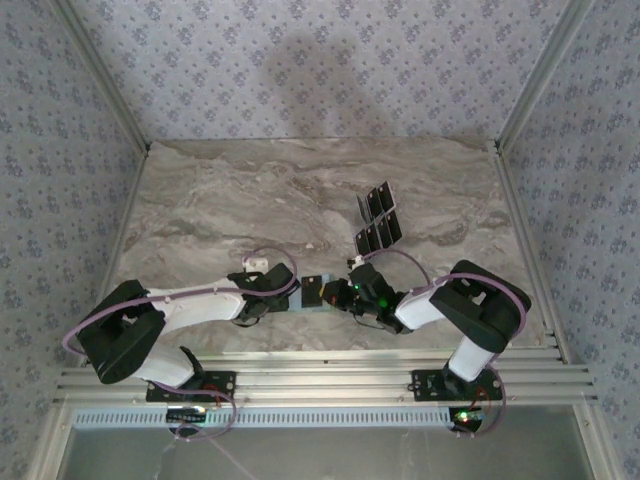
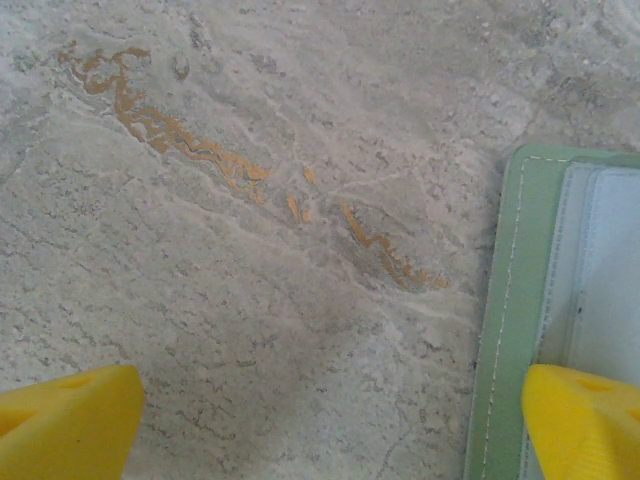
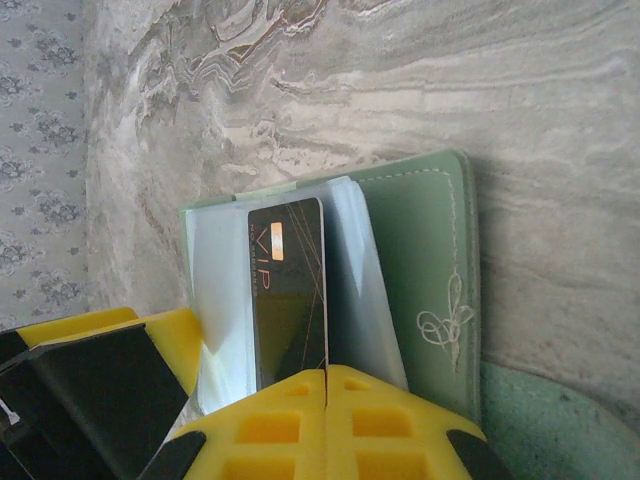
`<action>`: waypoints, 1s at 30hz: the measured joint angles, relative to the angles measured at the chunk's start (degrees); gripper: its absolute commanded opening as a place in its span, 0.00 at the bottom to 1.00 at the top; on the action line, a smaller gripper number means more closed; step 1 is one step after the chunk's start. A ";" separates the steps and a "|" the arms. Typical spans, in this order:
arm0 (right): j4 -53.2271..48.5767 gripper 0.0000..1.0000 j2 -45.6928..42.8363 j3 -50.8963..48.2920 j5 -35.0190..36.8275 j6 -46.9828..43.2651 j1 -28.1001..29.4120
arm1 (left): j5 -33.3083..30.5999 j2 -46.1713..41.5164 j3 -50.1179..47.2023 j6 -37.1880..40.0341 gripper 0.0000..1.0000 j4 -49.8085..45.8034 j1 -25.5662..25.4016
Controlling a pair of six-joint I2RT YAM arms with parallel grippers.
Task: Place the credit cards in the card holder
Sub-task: Insert the credit card into the card slot.
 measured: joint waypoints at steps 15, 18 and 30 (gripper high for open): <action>0.35 0.00 1.05 0.59 -0.09 -0.24 0.83 | 0.00 0.00 0.00 0.02 0.97 0.00 0.00; 0.72 0.00 1.55 0.98 -0.09 -0.24 1.16 | 0.00 0.00 0.00 0.00 0.97 0.00 0.00; 0.90 0.00 1.88 1.33 -0.11 -0.24 1.51 | -0.02 0.00 0.00 0.00 0.97 0.00 0.00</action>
